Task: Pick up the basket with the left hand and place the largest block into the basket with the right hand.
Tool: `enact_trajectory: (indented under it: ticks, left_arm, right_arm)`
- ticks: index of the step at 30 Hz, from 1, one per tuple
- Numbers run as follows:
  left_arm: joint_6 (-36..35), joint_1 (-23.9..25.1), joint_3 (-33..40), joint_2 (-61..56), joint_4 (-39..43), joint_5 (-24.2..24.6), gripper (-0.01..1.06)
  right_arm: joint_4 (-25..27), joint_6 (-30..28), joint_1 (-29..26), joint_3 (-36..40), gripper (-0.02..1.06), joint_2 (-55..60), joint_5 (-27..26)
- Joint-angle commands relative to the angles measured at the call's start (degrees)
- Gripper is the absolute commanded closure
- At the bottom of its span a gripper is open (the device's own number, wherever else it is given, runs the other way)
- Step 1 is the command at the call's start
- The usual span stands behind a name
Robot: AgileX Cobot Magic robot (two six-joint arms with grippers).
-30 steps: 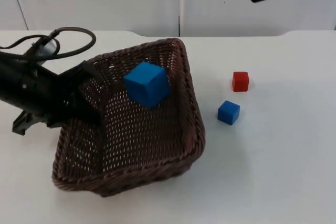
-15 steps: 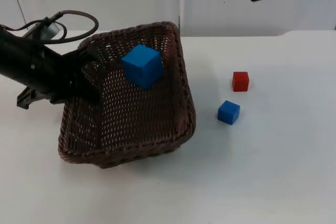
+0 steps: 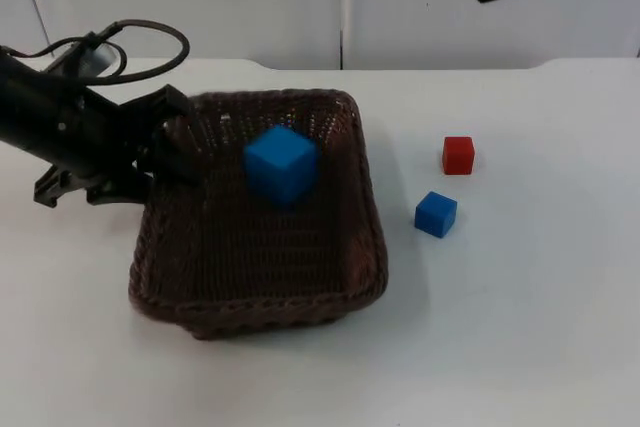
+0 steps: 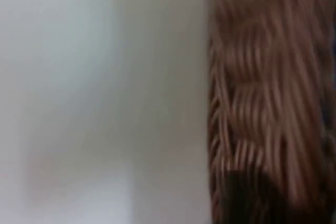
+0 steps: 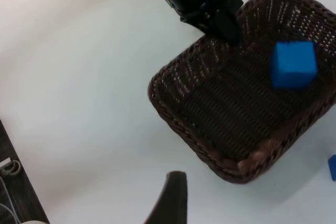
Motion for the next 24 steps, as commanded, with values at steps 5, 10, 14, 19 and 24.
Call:
enact_trajectory:
  ticks: [5,10,14,19,24]
  left_arm:
    - [-0.80,0.03,-0.42,-0.68,-0.53,1.06,0.00]
    - [-1.92,0.03,-0.42,-1.41,0.91,-0.61,0.00]
    - [-3.44,0.03,-0.42,-1.89,3.04,-1.71,0.00]
    - [-7.51,0.03,-0.42,-4.11,9.11,-3.94,0.00]
    - [-15.26,0.03,-0.42,-8.01,21.12,-5.55,0.00]
  right_arm:
    - [-1.10,0.19,-0.20,0.42,0.29,-0.54,-0.35]
    - [-1.37,0.19,-0.20,0.42,0.29,-0.54,0.36]
    - [-1.37,0.19,-0.20,0.42,0.29,-0.54,0.51]
    - [-1.47,0.19,-0.20,0.42,0.29,-0.69,0.37]
    - [-1.47,0.19,-0.20,0.42,0.29,-0.67,-0.37]
